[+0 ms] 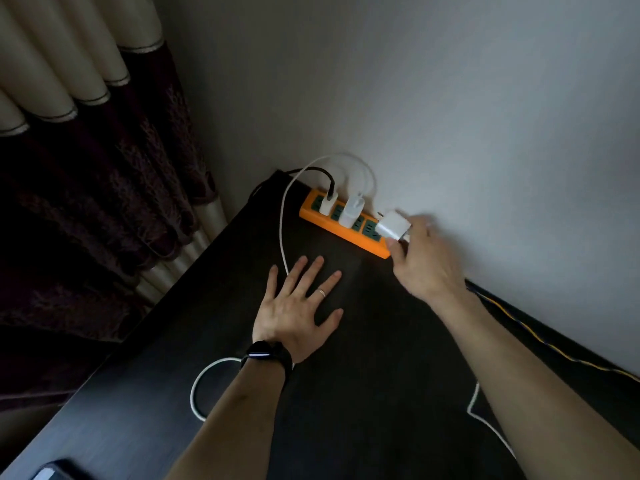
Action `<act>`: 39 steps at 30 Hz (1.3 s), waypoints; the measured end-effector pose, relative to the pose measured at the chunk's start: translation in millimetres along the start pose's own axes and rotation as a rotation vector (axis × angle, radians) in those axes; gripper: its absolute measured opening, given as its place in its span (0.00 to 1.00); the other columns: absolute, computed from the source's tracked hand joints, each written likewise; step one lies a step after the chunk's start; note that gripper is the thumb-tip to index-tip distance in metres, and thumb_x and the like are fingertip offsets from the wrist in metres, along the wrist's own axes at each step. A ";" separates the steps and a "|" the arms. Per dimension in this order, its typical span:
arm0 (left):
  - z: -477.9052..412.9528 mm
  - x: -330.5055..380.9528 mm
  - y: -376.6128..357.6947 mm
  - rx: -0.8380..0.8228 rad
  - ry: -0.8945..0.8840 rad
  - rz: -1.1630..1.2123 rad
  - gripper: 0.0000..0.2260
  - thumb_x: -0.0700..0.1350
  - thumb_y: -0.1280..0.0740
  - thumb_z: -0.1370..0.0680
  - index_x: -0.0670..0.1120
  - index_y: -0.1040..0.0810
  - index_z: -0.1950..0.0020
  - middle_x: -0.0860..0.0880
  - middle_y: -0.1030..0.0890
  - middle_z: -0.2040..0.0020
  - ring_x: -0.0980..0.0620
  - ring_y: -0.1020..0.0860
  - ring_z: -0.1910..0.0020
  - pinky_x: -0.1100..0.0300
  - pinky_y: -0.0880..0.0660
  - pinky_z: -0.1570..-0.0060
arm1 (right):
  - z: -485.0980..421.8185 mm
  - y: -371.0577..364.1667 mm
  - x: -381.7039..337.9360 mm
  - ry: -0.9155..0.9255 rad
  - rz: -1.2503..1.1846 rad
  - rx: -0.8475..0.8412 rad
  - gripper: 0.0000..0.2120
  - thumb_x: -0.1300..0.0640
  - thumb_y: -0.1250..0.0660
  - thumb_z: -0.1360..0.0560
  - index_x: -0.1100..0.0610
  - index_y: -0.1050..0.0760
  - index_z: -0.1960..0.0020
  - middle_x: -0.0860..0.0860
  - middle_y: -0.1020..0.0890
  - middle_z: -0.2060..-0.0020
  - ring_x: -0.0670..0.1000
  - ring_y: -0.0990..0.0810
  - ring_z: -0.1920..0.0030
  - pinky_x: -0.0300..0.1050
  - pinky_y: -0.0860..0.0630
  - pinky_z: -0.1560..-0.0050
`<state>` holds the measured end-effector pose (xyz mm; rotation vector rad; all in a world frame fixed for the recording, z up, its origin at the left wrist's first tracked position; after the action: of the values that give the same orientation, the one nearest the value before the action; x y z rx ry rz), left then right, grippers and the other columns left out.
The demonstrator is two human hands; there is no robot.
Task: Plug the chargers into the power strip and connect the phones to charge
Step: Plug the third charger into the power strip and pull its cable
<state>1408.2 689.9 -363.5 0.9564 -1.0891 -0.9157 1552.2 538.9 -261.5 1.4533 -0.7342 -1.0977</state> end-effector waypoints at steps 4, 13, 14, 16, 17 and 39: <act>1.0 0.7 1.9 -0.003 0.002 0.020 0.29 0.68 0.56 0.22 0.66 0.60 0.22 0.58 0.62 0.20 0.53 0.66 0.22 0.40 0.64 0.25 | -30.3 6.5 -10.1 0.068 0.225 -0.095 0.20 0.51 0.34 0.21 0.60 0.30 0.33 0.58 0.23 0.39 0.59 0.23 0.40 0.51 0.25 0.48; 1.9 1.2 2.8 -0.018 0.001 0.032 0.29 0.67 0.56 0.22 0.65 0.60 0.22 0.57 0.63 0.20 0.52 0.67 0.22 0.39 0.64 0.25 | -46.0 20.8 -27.7 0.082 0.421 -0.258 0.18 0.50 0.33 0.21 0.59 0.26 0.36 0.57 0.22 0.42 0.57 0.23 0.43 0.49 0.26 0.48; 1.4 1.6 3.4 -0.028 0.001 0.032 0.29 0.67 0.56 0.22 0.65 0.60 0.22 0.57 0.63 0.20 0.52 0.67 0.22 0.39 0.64 0.25 | -46.7 21.3 -29.7 0.080 0.442 -0.272 0.18 0.50 0.33 0.21 0.59 0.26 0.36 0.57 0.22 0.43 0.57 0.22 0.43 0.49 0.26 0.49; 0.5 1.1 4.5 -0.044 -0.001 0.034 0.29 0.67 0.56 0.21 0.65 0.61 0.22 0.57 0.64 0.20 0.52 0.68 0.22 0.38 0.65 0.25 | -48.5 21.9 -36.2 0.084 0.497 -0.293 0.18 0.51 0.32 0.21 0.60 0.26 0.36 0.57 0.23 0.43 0.57 0.22 0.44 0.47 0.28 0.53; 0.1 0.7 4.9 -0.048 -0.003 0.034 0.29 0.67 0.56 0.21 0.65 0.61 0.22 0.56 0.64 0.20 0.51 0.68 0.22 0.38 0.65 0.26 | -49.3 21.4 -40.4 0.093 0.527 -0.304 0.17 0.52 0.32 0.22 0.60 0.26 0.37 0.57 0.23 0.43 0.57 0.22 0.44 0.47 0.29 0.54; 0.6 -2.1 2.2 -0.055 -0.014 0.044 0.31 0.68 0.54 0.22 0.64 0.59 0.22 0.55 0.62 0.19 0.50 0.66 0.22 0.37 0.66 0.26 | -52.5 -1.4 -57.5 0.103 0.459 -0.295 0.23 0.52 0.29 0.24 0.59 0.29 0.33 0.57 0.25 0.39 0.55 0.23 0.41 0.48 0.25 0.43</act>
<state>1407.4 692.4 -361.9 0.8787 -1.0878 -0.9125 1578.6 611.5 -252.5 1.0169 -0.7498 -0.7340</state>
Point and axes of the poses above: each hand's wrist, its own z-axis away from the middle knuckle, its own y-axis out of the back of the hand, x = y × z, the point moved 2 cm from there along -z, towards the middle knuckle
